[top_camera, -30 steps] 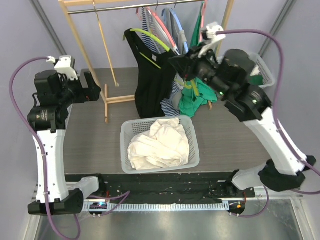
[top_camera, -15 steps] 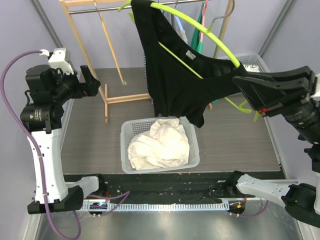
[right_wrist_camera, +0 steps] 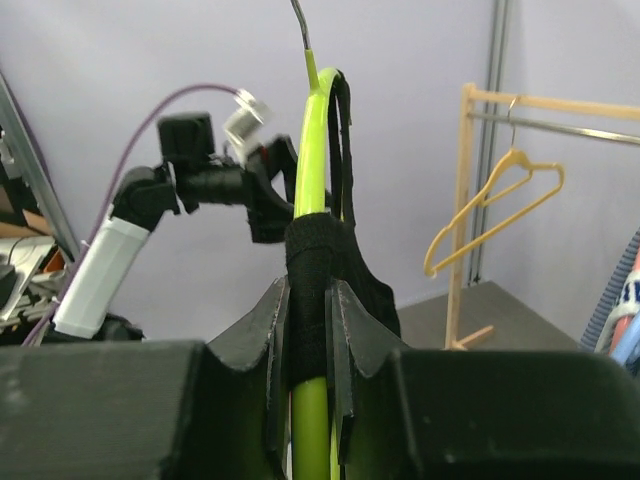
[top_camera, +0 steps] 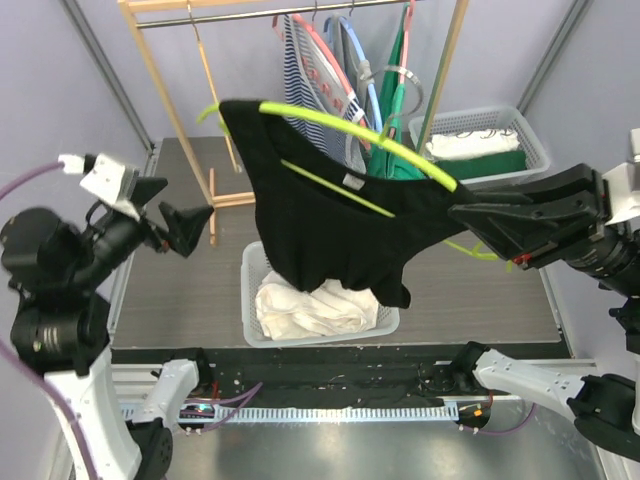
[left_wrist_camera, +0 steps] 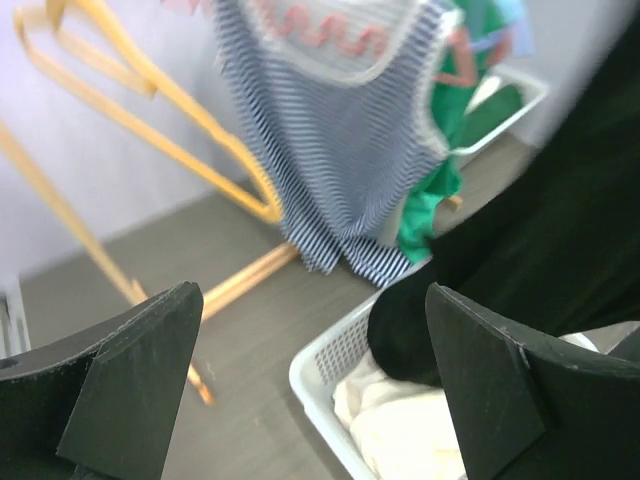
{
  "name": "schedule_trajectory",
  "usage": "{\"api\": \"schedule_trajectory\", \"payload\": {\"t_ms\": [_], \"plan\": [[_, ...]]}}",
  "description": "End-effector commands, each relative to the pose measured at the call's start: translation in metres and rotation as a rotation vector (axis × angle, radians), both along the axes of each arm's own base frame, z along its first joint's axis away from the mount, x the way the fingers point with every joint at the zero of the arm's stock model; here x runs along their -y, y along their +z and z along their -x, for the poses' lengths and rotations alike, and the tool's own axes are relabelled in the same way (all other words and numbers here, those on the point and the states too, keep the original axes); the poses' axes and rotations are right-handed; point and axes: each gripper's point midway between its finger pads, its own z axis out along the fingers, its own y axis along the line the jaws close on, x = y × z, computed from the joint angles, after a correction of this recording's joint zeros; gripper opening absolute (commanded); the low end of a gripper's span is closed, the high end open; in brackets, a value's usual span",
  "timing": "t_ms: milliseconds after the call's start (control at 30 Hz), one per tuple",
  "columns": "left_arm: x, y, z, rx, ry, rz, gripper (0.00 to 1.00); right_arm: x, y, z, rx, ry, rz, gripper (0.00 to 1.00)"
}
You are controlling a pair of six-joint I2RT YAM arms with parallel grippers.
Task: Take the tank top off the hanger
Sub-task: Pick up the hanger from the clothesline, then remove the tank top from the hanger.
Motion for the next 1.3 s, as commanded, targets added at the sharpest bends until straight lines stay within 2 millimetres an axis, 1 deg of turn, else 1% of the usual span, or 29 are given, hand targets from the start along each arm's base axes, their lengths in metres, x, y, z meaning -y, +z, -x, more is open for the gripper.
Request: {"api": "schedule_trajectory", "payload": {"t_ms": [0,33,167,233,267,300,333,367,400,433,467,500,533,600,633,700,733,800,867,967,1033,1067,1167,1200,1267], "plan": [[0.025,0.036,0.039,0.203,-0.176,-0.061,1.00,-0.006,-0.024,0.003,-0.011,0.033,0.059,0.01],[0.028,0.041,0.045,0.219,-0.189,-0.060,1.00,-0.008,-0.033,0.001,-0.027,0.029,0.089,0.01],[0.038,0.046,0.063,0.254,-0.263,-0.052,1.00,-0.020,-0.065,-0.017,-0.099,0.008,0.189,0.01],[0.041,0.049,0.067,0.275,-0.283,-0.046,1.00,-0.027,-0.078,-0.018,-0.122,0.034,0.238,0.01],[0.043,0.046,0.065,0.265,-0.300,-0.038,1.00,-0.030,-0.082,-0.017,-0.122,0.052,0.256,0.01],[0.048,0.045,0.067,0.251,-0.335,-0.017,1.00,-0.033,-0.087,-0.016,-0.124,0.072,0.273,0.01],[0.051,0.048,0.069,0.273,-0.365,-0.019,1.00,-0.036,-0.093,-0.012,-0.127,0.106,0.298,0.01],[0.054,0.043,0.066,0.257,-0.393,-0.013,1.00,-0.039,-0.097,-0.011,-0.127,0.126,0.315,0.01],[0.061,0.040,0.072,0.248,-0.464,-0.006,1.00,-0.042,-0.103,-0.010,-0.132,0.143,0.332,0.01],[0.064,0.042,0.074,0.263,-0.497,-0.010,1.00,-0.045,-0.107,-0.006,-0.134,0.178,0.346,0.01],[0.067,0.040,0.073,0.246,-0.530,0.000,1.00,-0.048,-0.112,-0.006,-0.142,0.195,0.360,0.01],[0.071,0.036,0.076,0.227,-0.584,0.004,1.00,-0.052,-0.117,-0.006,-0.150,0.213,0.373,0.01],[0.072,0.035,0.077,0.212,-0.608,0.012,1.00,-0.054,-0.120,0.000,-0.145,0.252,0.384,0.01],[0.075,0.031,0.074,0.176,-0.652,0.025,1.00,-0.058,-0.128,0.001,-0.147,0.287,0.405,0.01],[0.077,0.028,0.077,0.155,-0.690,0.031,0.99,-0.060,-0.130,0.003,-0.144,0.305,0.411,0.01],[0.079,0.026,0.081,0.129,-0.738,0.040,0.98,-0.062,-0.134,0.003,-0.138,0.317,0.422,0.01],[0.082,0.024,0.092,0.098,-0.810,0.047,0.97,-0.062,-0.134,0.002,-0.135,0.316,0.425,0.01],[0.084,0.023,0.098,0.052,-0.873,0.064,0.92,-0.064,-0.135,0.003,-0.122,0.332,0.432,0.01],[0.085,0.021,0.104,0.018,-0.918,0.075,0.90,-0.065,-0.131,0.005,-0.109,0.348,0.432,0.01],[0.085,0.014,0.106,0.012,-0.927,0.078,0.90,-0.068,-0.130,0.003,-0.107,0.353,0.435,0.01],[0.085,0.013,0.107,0.034,-0.920,0.068,0.91,-0.068,-0.125,0.003,-0.097,0.353,0.428,0.01],[0.084,0.009,0.104,0.023,-0.914,0.076,0.91,-0.067,-0.123,0.004,-0.090,0.353,0.425,0.01],[0.083,0.006,0.092,0.034,-0.829,0.093,0.93,-0.065,-0.115,0.002,-0.069,0.327,0.399,0.01],[0.080,0.008,0.078,0.063,-0.747,0.095,0.93,-0.065,-0.108,0.002,-0.050,0.318,0.377,0.01],[0.077,0.005,0.072,0.099,-0.667,0.090,0.94,-0.066,-0.104,0.000,-0.050,0.313,0.356,0.01]]}}
